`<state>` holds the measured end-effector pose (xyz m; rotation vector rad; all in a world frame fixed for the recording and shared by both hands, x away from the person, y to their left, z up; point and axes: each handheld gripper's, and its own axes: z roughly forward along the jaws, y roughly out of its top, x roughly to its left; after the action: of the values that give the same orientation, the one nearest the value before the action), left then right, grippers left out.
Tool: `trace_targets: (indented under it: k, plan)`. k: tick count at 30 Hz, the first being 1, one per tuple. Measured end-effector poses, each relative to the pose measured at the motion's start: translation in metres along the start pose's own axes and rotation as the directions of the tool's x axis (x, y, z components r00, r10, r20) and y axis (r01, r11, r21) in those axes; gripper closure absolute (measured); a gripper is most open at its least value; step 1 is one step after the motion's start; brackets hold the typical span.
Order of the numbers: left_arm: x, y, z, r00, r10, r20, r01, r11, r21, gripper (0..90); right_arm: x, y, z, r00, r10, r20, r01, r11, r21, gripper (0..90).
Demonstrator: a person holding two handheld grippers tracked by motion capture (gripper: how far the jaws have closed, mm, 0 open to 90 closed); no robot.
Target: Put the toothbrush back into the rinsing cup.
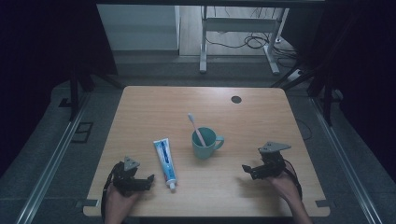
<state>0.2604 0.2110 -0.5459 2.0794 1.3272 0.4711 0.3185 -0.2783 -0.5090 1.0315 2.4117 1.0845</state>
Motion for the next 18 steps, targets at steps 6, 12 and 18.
trace_targets:
  k: [6, 12, 18]
  plan:
    - [0.000, 0.000, 0.000, 1.0000, 0.000, 0.000, 0.000, 1.0000, 0.000, 2.0, 0.000, -0.015, 0.004, 1.0000, 0.000, 0.005, 0.000, 1.000, 0.011, 0.0]
    - [0.000, 0.000, 0.000, 1.0000, 0.000, 0.000, 0.000, 1.0000, 0.000, 2.0, 0.000, -0.027, 0.007, 1.0000, 0.007, 0.004, -0.008, 1.000, 0.013, 0.0]
    - [0.000, 0.000, 0.000, 1.0000, 0.000, 0.000, 0.000, 1.0000, 0.000, 2.0, 0.002, -0.034, 0.013, 0.9998, -0.009, 0.016, 0.008, 0.998, 0.054, 0.9]
